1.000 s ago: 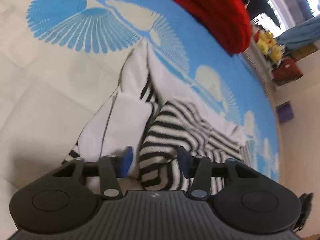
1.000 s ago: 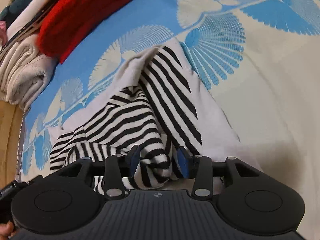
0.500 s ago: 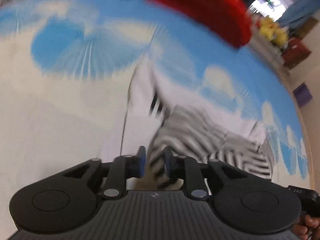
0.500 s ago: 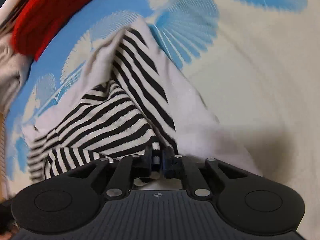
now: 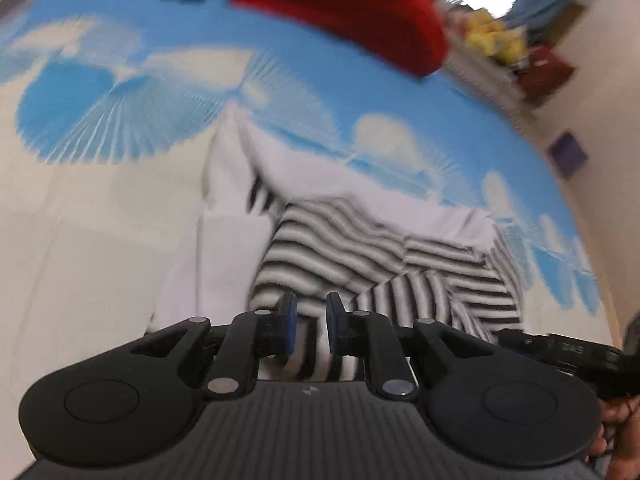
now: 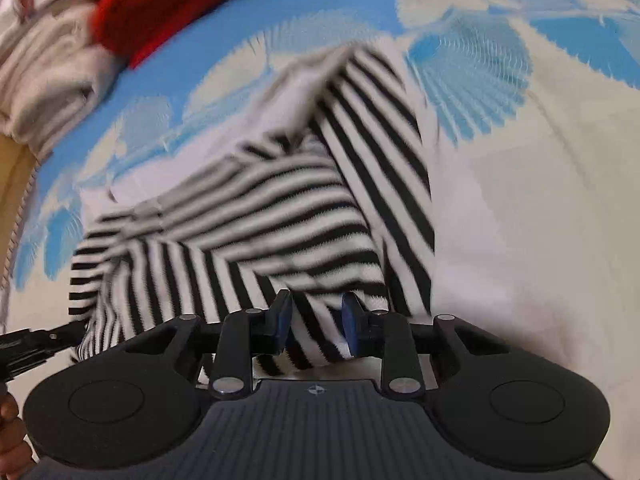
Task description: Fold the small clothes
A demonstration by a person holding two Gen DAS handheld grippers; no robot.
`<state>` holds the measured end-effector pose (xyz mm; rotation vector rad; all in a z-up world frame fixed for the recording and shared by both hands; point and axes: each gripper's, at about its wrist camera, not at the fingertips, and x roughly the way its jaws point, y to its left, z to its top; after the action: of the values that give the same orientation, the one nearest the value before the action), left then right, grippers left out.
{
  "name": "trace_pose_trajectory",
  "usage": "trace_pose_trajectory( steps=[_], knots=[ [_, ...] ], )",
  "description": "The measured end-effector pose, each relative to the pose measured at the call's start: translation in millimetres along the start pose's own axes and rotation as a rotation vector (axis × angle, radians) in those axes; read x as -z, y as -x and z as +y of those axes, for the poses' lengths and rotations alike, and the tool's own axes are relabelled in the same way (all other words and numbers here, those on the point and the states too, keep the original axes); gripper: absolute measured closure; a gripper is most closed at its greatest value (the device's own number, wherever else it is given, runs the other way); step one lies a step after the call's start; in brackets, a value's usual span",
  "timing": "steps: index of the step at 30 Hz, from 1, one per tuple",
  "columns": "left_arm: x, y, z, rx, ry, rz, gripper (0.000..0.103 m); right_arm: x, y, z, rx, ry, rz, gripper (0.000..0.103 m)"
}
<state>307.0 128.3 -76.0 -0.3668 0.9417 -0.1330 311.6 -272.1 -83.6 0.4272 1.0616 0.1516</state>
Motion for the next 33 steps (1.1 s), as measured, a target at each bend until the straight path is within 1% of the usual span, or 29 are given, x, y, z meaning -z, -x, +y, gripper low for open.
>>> trace_pose_trajectory(
  steps=[1,2,3,4,5,6,7,8,9,10,11,12,14,15,17,18,20,21,22,23,24,25,26,27,28,29,31,33],
  knots=[
    [5,-11,1,-0.037,-0.003,0.047,0.086,0,3,0,-0.020,0.015,-0.035,0.073],
    [12,-27,10,-0.066,0.016,0.153,0.086,1,1,-4,-0.004,0.012,-0.027,0.074],
    [13,-29,14,-0.057,0.054,0.195,0.086,3,-4,-11,0.033,-0.015,0.018,0.083],
    [13,-19,17,-0.062,0.087,0.177,0.086,4,-2,-19,0.037,-0.072,0.043,0.086],
    [9,-2,12,-0.069,0.075,0.131,0.085,4,10,-21,0.031,-0.117,0.033,0.086],
    [5,20,3,-0.054,0.030,0.062,0.085,5,27,-21,0.040,-0.138,0.000,0.085],
    [2,43,-5,-0.022,0.001,0.002,0.084,6,46,-18,0.049,-0.128,-0.044,0.084],
    [2,64,-10,0.005,-0.001,-0.026,0.084,8,72,-12,0.062,-0.102,-0.102,0.080],
    [2,82,-11,0.027,0.009,-0.040,0.084,10,94,-10,0.066,-0.079,-0.142,0.077],
    [5,101,-13,0.040,0.021,-0.045,0.084,13,116,-8,0.060,-0.067,-0.171,0.076],
    [8,117,-15,0.042,0.025,-0.047,0.084,17,140,-8,0.043,-0.063,-0.199,0.075],
    [14,133,-16,0.035,0.016,-0.053,0.084,20,158,-8,0.025,-0.060,-0.225,0.073],
    [34,163,-16,0.020,-0.004,-0.063,0.084,38,198,-14,0.020,-0.041,-0.274,0.068],
    [49,175,-14,0.015,-0.005,-0.063,0.081,48,210,-18,0.031,-0.038,-0.290,0.064],
    [77,187,-8,-0.005,0.021,-0.053,0.071,72,231,-31,0.047,-0.051,-0.307,0.061],
    [93,190,-6,-0.022,0.040,-0.045,0.067,83,234,-40,0.056,-0.060,-0.306,0.061],
    [123,189,8,-0.055,0.089,-0.009,0.053,108,232,-56,0.096,-0.094,-0.286,0.061],
    [138,187,16,-0.078,0.114,0.007,0.050,120,233,-67,0.123,-0.114,-0.271,0.060],
    [150,179,23,-0.103,0.130,0.020,0.042,132,223,-77,0.145,-0.132,-0.249,0.060],
    [162,173,28,-0.137,0.146,0.047,0.038,143,215,-85,0.158,-0.143,-0.220,0.060],
    [171,166,35,-0.167,0.175,0.090,0.038,152,205,-90,0.171,-0.155,-0.178,0.060],
    [177,160,41,-0.181,0.209,0.130,0.037,159,195,-98,0.191,-0.186,-0.115,0.060],
    [179,154,47,-0.184,0.240,0.158,0.034,164,186,-104,0.189,-0.228,-0.071,0.059],
    [180,150,54,-0.189,0.263,0.169,0.032,166,180,-108,0.165,-0.261,-0.048,0.059],
    [180,150,57,-0.196,0.286,0.168,0.025,168,174,-110,0.143,-0.279,-0.026,0.059],
    [178,151,61,-0.201,0.313,0.160,0.018,169,168,-112,0.142,-0.281,-0.008,0.058],
    [177,153,66,-0.193,0.353,0.147,0.018,171,162,-109,0.180,-0.263,0.001,0.055],
    [176,148,65,-0.145,0.380,0.160,0.018,173,157,-108,0.203,-0.256,0.009,0.053]
  ],
)
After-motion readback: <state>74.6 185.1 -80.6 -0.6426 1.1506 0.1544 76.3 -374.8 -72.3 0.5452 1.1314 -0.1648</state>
